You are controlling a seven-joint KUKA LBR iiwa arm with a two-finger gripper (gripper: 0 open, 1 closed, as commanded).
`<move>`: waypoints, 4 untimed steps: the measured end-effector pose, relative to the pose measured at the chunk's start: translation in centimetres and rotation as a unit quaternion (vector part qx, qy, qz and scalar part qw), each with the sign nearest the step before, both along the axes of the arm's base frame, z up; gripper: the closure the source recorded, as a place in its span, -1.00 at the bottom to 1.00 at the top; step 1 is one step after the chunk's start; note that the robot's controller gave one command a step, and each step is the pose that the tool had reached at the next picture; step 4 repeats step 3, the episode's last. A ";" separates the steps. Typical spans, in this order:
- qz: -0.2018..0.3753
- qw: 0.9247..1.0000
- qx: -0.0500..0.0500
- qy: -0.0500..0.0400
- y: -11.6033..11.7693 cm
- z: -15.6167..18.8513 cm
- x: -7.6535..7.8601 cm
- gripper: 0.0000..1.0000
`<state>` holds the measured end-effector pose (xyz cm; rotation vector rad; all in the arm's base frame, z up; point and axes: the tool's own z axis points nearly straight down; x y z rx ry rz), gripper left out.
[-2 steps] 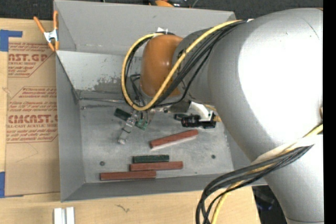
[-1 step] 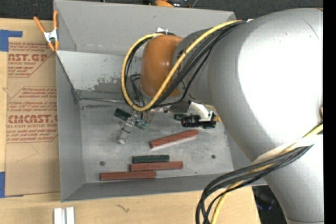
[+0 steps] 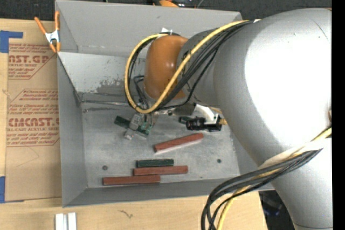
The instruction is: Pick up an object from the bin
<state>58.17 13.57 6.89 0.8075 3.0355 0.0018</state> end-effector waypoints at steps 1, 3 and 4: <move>0.000 1.000 0.000 -0.001 0.0 2.4 0.0 1.00; 0.000 1.000 0.000 -0.001 0.0 7.2 0.2 1.00; 0.000 1.000 0.000 -0.001 0.0 7.2 0.2 1.00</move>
Offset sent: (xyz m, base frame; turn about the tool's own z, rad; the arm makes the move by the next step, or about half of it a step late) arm -0.0001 0.0000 0.0232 0.0000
